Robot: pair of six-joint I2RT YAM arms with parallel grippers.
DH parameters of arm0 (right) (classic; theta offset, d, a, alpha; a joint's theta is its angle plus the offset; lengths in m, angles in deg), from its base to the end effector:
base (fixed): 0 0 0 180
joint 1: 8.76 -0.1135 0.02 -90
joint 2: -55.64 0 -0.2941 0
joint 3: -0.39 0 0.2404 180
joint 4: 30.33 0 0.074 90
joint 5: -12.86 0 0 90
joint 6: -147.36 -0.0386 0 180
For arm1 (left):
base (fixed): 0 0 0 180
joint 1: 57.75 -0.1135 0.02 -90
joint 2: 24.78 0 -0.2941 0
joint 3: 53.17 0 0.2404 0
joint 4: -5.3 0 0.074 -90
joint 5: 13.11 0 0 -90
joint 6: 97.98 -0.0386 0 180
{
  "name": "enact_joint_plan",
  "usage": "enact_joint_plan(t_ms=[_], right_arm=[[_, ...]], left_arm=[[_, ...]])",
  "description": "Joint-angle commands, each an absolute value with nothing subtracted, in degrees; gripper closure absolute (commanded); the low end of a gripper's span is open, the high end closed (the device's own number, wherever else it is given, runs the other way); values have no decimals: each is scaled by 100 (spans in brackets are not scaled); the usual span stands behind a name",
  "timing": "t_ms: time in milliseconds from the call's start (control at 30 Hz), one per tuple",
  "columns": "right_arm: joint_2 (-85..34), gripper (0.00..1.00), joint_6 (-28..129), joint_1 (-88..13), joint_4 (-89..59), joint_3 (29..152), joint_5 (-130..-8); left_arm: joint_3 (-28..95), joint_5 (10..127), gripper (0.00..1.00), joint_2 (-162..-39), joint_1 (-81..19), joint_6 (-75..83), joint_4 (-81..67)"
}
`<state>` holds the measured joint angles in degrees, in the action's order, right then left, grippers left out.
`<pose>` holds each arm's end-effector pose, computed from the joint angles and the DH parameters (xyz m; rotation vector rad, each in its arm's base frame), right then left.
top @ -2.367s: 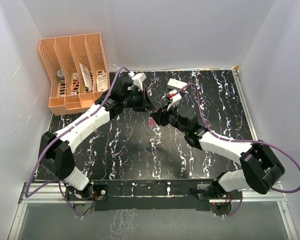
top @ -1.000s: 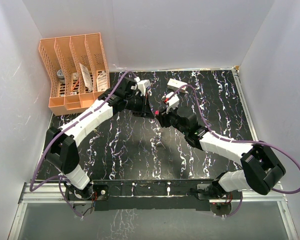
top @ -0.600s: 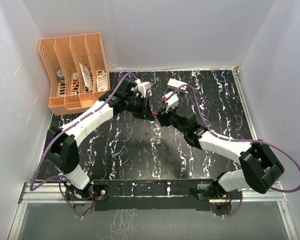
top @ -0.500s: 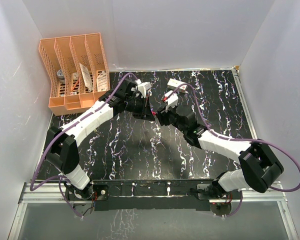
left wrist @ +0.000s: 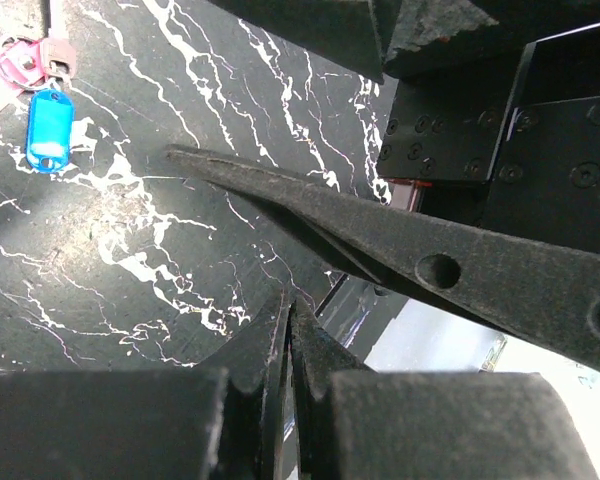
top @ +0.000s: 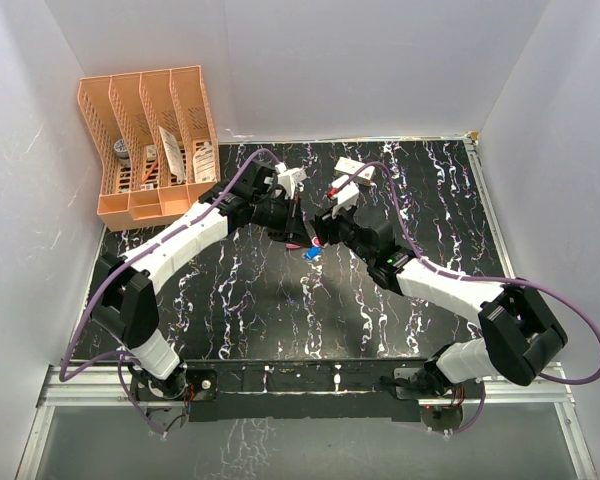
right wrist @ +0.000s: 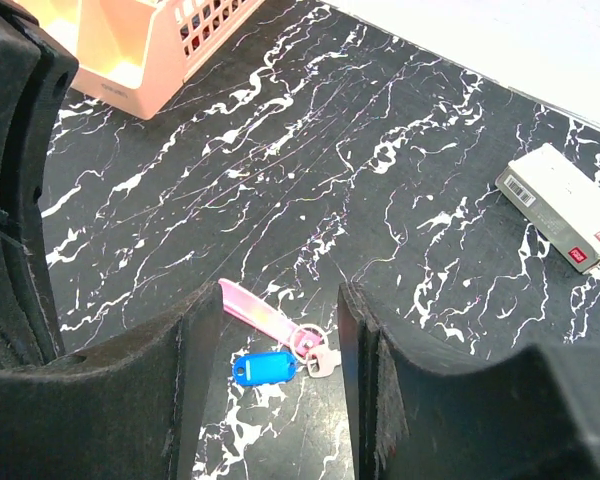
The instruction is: Put the keys on the keyring
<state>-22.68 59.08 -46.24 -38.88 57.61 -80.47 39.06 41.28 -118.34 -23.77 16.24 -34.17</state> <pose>0.2351 0.1775 0.2905 -0.5663 1.7157 0.3947 0.2846 -0.2189 0.3326 0.5571 2.3668 -1.2107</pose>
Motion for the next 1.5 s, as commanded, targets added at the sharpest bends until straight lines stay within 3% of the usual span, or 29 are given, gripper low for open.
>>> enact_joint_plan(t_ms=[0,233,333,500,600,733,1467], right_arm=[[-2012,51,5919,-4609,-4190,5923,-8267],[-2396,42,4870,-4437,-2726,6506,-8703],[-2689,38,4493,-4380,-2251,6657,-8511],[-3249,43,4032,-4346,-1760,6842,-8048],[-3523,49,3839,-4347,-1685,6909,-7841],[-3786,50,3642,-4347,-1665,6961,-7787],[-4726,59,3220,-4254,-1773,7403,-7904]], left_arm=[[4065,4147,100,-11699,-2374,1649,-3752],[3554,5323,98,-11340,-2374,1714,-3381],[3054,5903,76,-11058,-2382,1840,-2886],[2332,6471,66,-10712,-2382,2119,-2066],[1873,6616,65,-10475,-2382,2327,-1532],[1536,6628,64,-10344,-2382,2439,-1159],[1260,6744,63,-10004,-2378,2300,-1183]])
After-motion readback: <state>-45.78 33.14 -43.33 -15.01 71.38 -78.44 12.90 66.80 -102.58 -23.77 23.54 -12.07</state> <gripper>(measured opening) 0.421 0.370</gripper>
